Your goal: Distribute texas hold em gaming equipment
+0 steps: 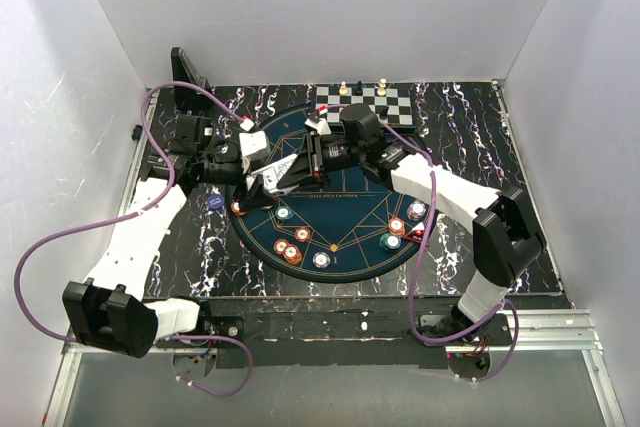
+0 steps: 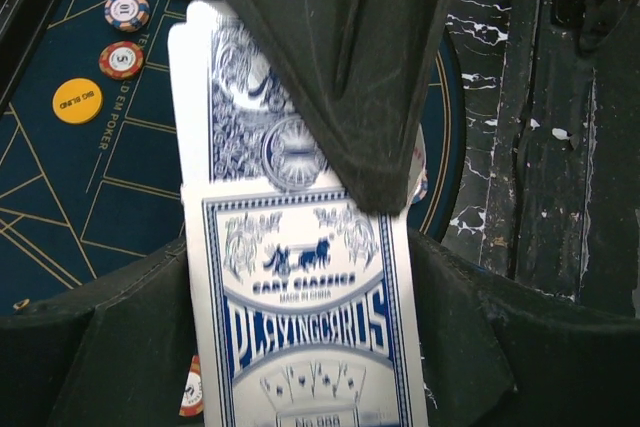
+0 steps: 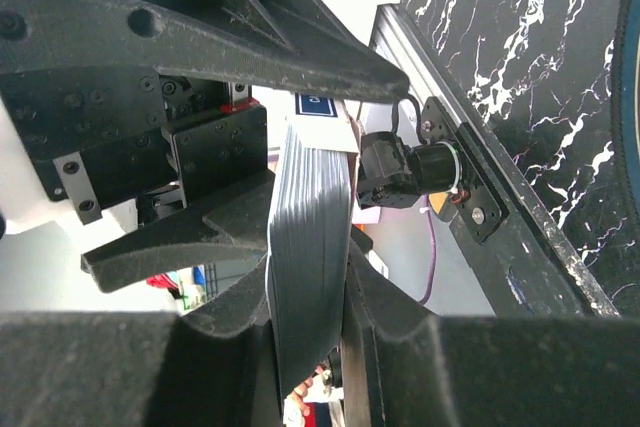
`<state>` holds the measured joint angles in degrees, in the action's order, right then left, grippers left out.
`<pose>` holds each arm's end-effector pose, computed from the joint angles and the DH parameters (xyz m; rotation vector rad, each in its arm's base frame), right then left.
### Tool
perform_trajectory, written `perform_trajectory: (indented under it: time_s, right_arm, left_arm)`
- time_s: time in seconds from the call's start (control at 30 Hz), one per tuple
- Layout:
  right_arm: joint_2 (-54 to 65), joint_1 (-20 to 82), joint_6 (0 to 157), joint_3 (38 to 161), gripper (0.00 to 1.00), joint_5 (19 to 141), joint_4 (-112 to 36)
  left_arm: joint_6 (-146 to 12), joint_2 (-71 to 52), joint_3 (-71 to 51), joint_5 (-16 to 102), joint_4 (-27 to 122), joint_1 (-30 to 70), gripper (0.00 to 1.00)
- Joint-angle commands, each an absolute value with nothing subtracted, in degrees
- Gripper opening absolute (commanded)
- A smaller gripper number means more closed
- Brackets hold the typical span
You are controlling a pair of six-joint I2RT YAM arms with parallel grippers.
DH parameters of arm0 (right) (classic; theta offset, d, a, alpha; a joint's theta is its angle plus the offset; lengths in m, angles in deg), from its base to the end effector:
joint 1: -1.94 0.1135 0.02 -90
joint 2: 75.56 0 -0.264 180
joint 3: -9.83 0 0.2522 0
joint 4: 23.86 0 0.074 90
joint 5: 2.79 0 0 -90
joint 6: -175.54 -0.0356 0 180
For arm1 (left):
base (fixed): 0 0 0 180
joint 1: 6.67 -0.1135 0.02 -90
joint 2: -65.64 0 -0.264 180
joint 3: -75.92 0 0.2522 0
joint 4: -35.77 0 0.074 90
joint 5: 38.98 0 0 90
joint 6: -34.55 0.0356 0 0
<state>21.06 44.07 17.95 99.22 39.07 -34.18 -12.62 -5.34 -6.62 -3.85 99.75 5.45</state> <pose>0.2743 0.2839 0.3145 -0.2228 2.3619 1.9304 0.2272 -0.0786 0.3387 1.3192 1.7197 -0.8762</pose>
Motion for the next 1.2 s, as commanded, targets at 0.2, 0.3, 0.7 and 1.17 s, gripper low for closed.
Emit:
perform_trajectory:
  time_s: [0.2, 0.3, 0.7, 1.17]
  right_arm:
    - [21.03, 45.45, 17.34, 100.85, 0.17, 38.52, -29.89]
    - [20.86, 45.45, 17.34, 100.58, 0.17, 38.87, -30.24]
    - [19.54, 44.75, 20.49, 100.49, 0.49, 39.84, -35.07]
    - [21.99, 44.13, 25.68, 106.2, 0.59, 40.63, -45.35]
  left_arm:
    - [-11.5, -4.5, -8.95, -1.89, 99.46, 7.74, 0.68]
    - [-10.37, -3.36, -7.9, -1.19, 100.24, 7.74, 0.61]
    - [-10.71, -2.12, -6.23, -0.4, 103.76, 7.83, 0.18]
    - [-11.24, -3.0, -6.4, -2.33, 102.89, 7.83, 0.05]
